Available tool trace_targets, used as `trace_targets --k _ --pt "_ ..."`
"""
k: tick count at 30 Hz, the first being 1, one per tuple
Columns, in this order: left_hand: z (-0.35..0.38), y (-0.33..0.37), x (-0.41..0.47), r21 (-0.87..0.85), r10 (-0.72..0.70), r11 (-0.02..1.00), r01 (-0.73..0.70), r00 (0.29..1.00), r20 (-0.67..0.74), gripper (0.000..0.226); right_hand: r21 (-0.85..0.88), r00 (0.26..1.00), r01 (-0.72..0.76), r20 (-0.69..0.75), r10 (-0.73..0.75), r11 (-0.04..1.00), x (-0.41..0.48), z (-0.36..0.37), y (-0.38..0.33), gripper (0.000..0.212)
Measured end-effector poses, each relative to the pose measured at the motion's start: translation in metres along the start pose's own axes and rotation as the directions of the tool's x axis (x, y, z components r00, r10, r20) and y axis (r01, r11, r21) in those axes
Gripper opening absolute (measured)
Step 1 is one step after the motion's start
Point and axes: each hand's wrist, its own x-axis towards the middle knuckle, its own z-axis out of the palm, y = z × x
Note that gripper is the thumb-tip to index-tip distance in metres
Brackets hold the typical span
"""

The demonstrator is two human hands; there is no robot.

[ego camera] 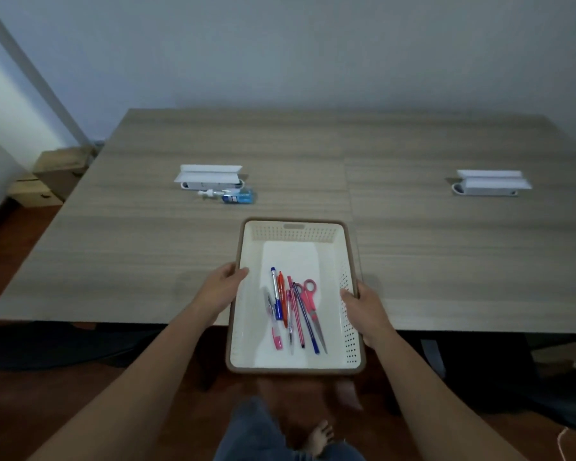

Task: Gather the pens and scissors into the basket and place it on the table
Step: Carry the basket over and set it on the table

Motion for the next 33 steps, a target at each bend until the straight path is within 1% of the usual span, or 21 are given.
trace_targets --k 2,5,7,9,11,14,16,18,19,21,23,26,28,30,31,32,33 --pt "0.000 0.013 0.014 -0.021 0.027 0.999 -0.027 0.999 -0.021 0.029 -0.006 1.000 0.004 0.025 -0.004 1.000 0.010 -0.004 -0.010 0.037" --pt "-0.004 0.036 0.046 -0.063 0.047 0.997 -0.050 0.997 -0.054 0.041 -0.045 0.998 0.027 0.064 -0.024 0.999 0.033 -0.006 -0.028 0.034" --pt "-0.008 0.052 0.069 -0.051 0.066 0.996 -0.069 0.996 -0.065 0.046 -0.075 0.996 0.032 0.083 -0.026 0.997 0.049 -0.007 -0.039 0.030" --pt "-0.013 0.065 0.090 0.006 0.090 0.996 -0.090 0.993 -0.070 0.050 -0.082 0.995 0.026 0.098 -0.018 0.996 0.064 -0.007 -0.049 0.030" --pt "-0.020 0.076 0.113 0.105 0.117 0.989 -0.108 0.990 -0.083 0.051 -0.091 0.994 0.016 0.110 -0.006 0.996 0.083 -0.005 -0.061 0.033" --pt "-0.026 0.087 0.142 0.235 0.164 0.962 -0.137 0.982 -0.097 0.034 -0.124 0.993 0.029 0.116 -0.014 0.992 0.108 -0.004 -0.079 0.029" --pt "-0.032 0.095 0.166 0.329 0.180 0.935 -0.134 0.977 -0.113 0.025 -0.164 0.992 0.053 0.118 -0.034 0.985 0.129 0.000 -0.095 0.030" --pt "-0.038 0.101 0.187 0.437 0.218 0.886 -0.151 0.970 -0.105 0.023 -0.191 0.992 0.082 0.109 -0.062 0.978 0.147 0.004 -0.111 0.032" --pt "-0.039 0.099 0.189 0.464 0.221 0.873 -0.150 0.970 -0.103 0.024 -0.220 0.991 0.109 0.094 -0.091 0.969 0.149 0.004 -0.116 0.031" --pt "-0.045 0.106 0.221 0.487 0.197 0.865 -0.121 0.975 -0.108 0.024 -0.324 0.987 0.158 0.031 -0.156 0.933 0.179 0.010 -0.135 0.029" --pt "-0.047 0.107 0.234 0.482 0.170 0.872 -0.088 0.977 -0.128 0.024 -0.407 0.981 0.173 -0.015 -0.196 0.897 0.192 0.008 -0.143 0.034" --pt "-0.046 0.106 0.257 0.376 0.061 0.927 -0.001 0.987 -0.147 0.029 -0.434 0.985 0.056 -0.124 -0.121 0.899 0.215 0.006 -0.142 0.045" --pt "-0.043 0.106 0.267 0.286 -0.003 0.957 0.048 0.988 -0.157 0.033 -0.366 0.982 -0.045 -0.187 -0.026 0.929 0.225 0.006 -0.135 0.057" --pt "-0.036 0.104 0.276 0.197 -0.069 0.975 0.104 0.982 -0.176 0.038 -0.238 0.966 -0.170 -0.232 0.114 0.956 0.234 0.007 -0.128 0.071" --pt "-0.031 0.103 0.280 0.142 -0.109 0.981 0.136 0.977 -0.182 0.039 -0.142 0.956 -0.231 -0.219 0.198 0.962 0.238 0.009 -0.124 0.074" --pt "-0.025 0.101 0.281 0.086 -0.149 0.982 0.167 0.972 -0.180 0.040 -0.043 0.949 -0.280 -0.165 0.270 0.959 0.241 0.012 -0.122 0.069" --pt "-0.019 0.099 0.283 0.042 -0.184 0.980 0.194 0.967 -0.175 0.040 0.032 0.948 -0.301 -0.098 0.303 0.953 0.244 0.016 -0.119 0.058"
